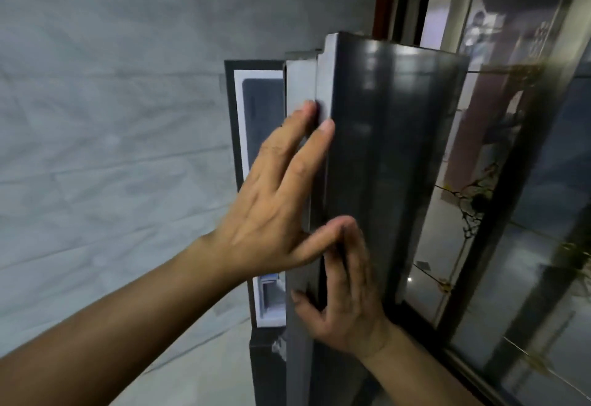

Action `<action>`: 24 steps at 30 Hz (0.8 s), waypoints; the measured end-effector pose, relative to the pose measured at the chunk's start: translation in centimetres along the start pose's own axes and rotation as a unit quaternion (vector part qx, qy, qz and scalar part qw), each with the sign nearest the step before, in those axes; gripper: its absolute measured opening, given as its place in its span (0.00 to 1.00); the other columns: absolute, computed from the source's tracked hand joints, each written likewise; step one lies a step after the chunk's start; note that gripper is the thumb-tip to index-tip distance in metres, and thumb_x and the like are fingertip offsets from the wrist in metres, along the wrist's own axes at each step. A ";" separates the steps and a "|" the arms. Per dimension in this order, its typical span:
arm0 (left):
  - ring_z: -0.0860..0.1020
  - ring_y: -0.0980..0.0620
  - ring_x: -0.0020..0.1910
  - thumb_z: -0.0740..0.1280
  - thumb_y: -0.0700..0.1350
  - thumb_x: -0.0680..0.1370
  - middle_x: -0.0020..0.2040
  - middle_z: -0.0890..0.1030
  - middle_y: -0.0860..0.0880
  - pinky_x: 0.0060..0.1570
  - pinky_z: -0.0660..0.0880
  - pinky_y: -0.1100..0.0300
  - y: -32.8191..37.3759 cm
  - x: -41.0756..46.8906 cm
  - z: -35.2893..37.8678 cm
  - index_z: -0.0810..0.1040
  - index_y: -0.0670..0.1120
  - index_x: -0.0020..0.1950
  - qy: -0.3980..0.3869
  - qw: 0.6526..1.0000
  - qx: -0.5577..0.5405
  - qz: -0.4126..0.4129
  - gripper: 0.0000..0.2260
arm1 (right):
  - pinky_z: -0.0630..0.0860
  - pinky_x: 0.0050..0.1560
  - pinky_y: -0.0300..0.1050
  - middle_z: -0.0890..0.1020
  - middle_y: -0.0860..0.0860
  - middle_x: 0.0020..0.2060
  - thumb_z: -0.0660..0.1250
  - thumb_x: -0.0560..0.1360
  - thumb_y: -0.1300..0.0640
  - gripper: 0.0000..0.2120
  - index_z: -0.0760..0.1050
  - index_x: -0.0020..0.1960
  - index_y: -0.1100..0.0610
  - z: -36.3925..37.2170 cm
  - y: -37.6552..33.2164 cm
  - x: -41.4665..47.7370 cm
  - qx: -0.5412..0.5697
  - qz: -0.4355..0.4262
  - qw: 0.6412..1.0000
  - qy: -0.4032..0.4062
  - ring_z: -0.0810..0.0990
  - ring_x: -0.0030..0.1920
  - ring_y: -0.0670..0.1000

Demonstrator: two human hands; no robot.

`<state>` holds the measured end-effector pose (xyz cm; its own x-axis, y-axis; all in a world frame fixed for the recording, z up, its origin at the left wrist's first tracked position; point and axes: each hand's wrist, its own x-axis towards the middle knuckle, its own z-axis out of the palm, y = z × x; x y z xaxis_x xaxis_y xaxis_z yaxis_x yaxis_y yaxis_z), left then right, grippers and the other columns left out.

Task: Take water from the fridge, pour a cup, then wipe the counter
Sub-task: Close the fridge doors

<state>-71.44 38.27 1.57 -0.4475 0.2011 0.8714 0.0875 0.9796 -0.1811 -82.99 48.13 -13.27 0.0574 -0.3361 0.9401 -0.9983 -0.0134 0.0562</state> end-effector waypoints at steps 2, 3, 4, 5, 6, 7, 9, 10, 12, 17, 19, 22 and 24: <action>0.56 0.36 0.78 0.71 0.51 0.76 0.75 0.57 0.30 0.76 0.61 0.43 -3.4 -0.8 0.0 0.56 0.33 0.74 0.000 1.000 0.013 -0.012 0.38 | 0.58 0.75 0.62 0.48 0.56 0.80 0.69 0.73 0.43 0.46 0.46 0.80 0.57 3.3 0.0 1.0 -0.012 0.002 1.000 -0.018 0.54 0.78 0.61; 0.55 0.36 0.78 0.71 0.50 0.76 0.76 0.57 0.30 0.77 0.59 0.44 -5.3 -1.2 0.1 0.56 0.32 0.74 0.000 1.000 0.013 -0.019 0.37 | 0.58 0.75 0.62 0.50 0.57 0.80 0.67 0.74 0.42 0.44 0.49 0.79 0.57 4.9 0.1 1.6 -0.020 -0.001 1.000 -0.024 0.55 0.78 0.61; 0.54 0.37 0.79 0.72 0.49 0.76 0.76 0.56 0.30 0.77 0.58 0.46 -7.2 -1.6 0.3 0.56 0.32 0.75 -0.001 1.000 0.009 -0.025 0.38 | 0.58 0.75 0.63 0.53 0.59 0.78 0.66 0.75 0.41 0.41 0.51 0.78 0.57 6.5 0.2 2.2 -0.028 -0.003 0.999 -0.031 0.55 0.78 0.61; 0.53 0.38 0.79 0.72 0.48 0.76 0.76 0.55 0.30 0.78 0.57 0.48 -8.8 -2.0 0.5 0.55 0.32 0.75 -0.004 0.999 0.003 -0.033 0.38 | 0.59 0.75 0.63 0.55 0.60 0.77 0.66 0.75 0.41 0.39 0.52 0.77 0.57 7.8 0.4 2.7 -0.034 -0.004 0.999 -0.041 0.56 0.78 0.61; 0.51 0.39 0.79 0.72 0.48 0.76 0.77 0.53 0.30 0.78 0.56 0.50 -10.5 -2.3 0.8 0.55 0.32 0.75 -0.008 0.999 -0.001 -0.040 0.38 | 0.59 0.75 0.63 0.56 0.61 0.76 0.65 0.76 0.41 0.38 0.53 0.77 0.57 9.1 0.7 3.3 -0.043 -0.006 0.998 -0.051 0.56 0.77 0.61; 0.50 0.39 0.79 0.72 0.48 0.76 0.77 0.52 0.29 0.78 0.55 0.53 -12.1 -2.7 1.2 0.55 0.33 0.76 -0.013 0.999 -0.004 -0.048 0.38 | 0.58 0.75 0.63 0.57 0.62 0.75 0.65 0.77 0.41 0.37 0.54 0.76 0.57 10.4 0.9 3.8 -0.053 -0.009 0.997 -0.063 0.56 0.77 0.61; 0.49 0.37 0.80 0.72 0.48 0.76 0.77 0.51 0.29 0.78 0.53 0.58 -15.1 -3.1 2.0 0.56 0.35 0.76 -0.016 0.998 -0.009 -0.061 0.37 | 0.58 0.75 0.62 0.58 0.61 0.74 0.65 0.77 0.43 0.34 0.57 0.76 0.57 12.7 1.2 5.0 -0.072 -0.016 0.993 -0.090 0.57 0.77 0.62; 0.48 0.37 0.80 0.72 0.48 0.77 0.77 0.50 0.29 0.77 0.53 0.59 -16.3 -3.3 2.4 0.57 0.37 0.76 -0.017 0.998 -0.008 -0.066 0.36 | 0.58 0.75 0.62 0.59 0.61 0.74 0.65 0.77 0.44 0.32 0.59 0.75 0.57 13.5 1.5 5.5 -0.080 -0.020 0.991 -0.101 0.58 0.76 0.62; 0.47 0.38 0.79 0.71 0.50 0.76 0.77 0.49 0.28 0.77 0.55 0.55 -18.7 -3.4 3.2 0.59 0.40 0.76 -0.020 0.997 -0.001 -0.080 0.34 | 0.62 0.73 0.59 0.63 0.61 0.70 0.67 0.75 0.48 0.29 0.64 0.71 0.56 15.2 2.1 6.8 -0.097 -0.026 0.988 -0.115 0.64 0.72 0.62; 0.51 0.33 0.78 0.71 0.53 0.75 0.77 0.49 0.29 0.75 0.62 0.46 -23.1 -3.3 5.3 0.67 0.44 0.72 -0.035 0.992 0.018 -0.120 0.30 | 0.72 0.46 0.49 0.76 0.54 0.44 0.70 0.71 0.57 0.08 0.75 0.49 0.56 17.7 3.7 9.6 -0.101 -0.047 0.973 -0.200 0.73 0.45 0.54; 0.53 0.33 0.78 0.72 0.53 0.74 0.77 0.51 0.29 0.74 0.62 0.48 -24.8 -3.2 5.9 0.68 0.45 0.71 -0.039 0.990 0.027 -0.136 0.28 | 0.71 0.44 0.48 0.77 0.52 0.43 0.69 0.70 0.56 0.09 0.75 0.49 0.55 18.7 4.5 10.1 -0.117 -0.027 0.957 -0.265 0.73 0.44 0.53; 0.54 0.33 0.78 0.73 0.52 0.73 0.77 0.53 0.30 0.73 0.65 0.46 -27.1 -3.2 6.6 0.69 0.45 0.69 -0.057 0.983 0.038 -0.168 0.28 | 0.74 0.47 0.50 0.79 0.53 0.45 0.70 0.71 0.55 0.12 0.76 0.53 0.55 20.1 5.5 11.0 -0.144 0.036 0.928 -0.342 0.77 0.46 0.55; 0.56 0.33 0.77 0.74 0.51 0.72 0.77 0.53 0.31 0.72 0.68 0.44 -28.5 -2.9 7.0 0.69 0.45 0.69 -0.078 0.978 0.038 -0.191 0.28 | 0.74 0.49 0.51 0.79 0.55 0.48 0.68 0.74 0.57 0.11 0.75 0.56 0.56 20.9 6.4 11.7 -0.143 0.073 0.910 -0.382 0.77 0.49 0.56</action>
<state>-78.88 9.71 0.97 -0.5647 -0.1881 0.8036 -0.1766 0.9787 0.1050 -88.87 24.45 -8.98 -0.2058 -0.8730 0.4421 -0.9460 0.2931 0.1384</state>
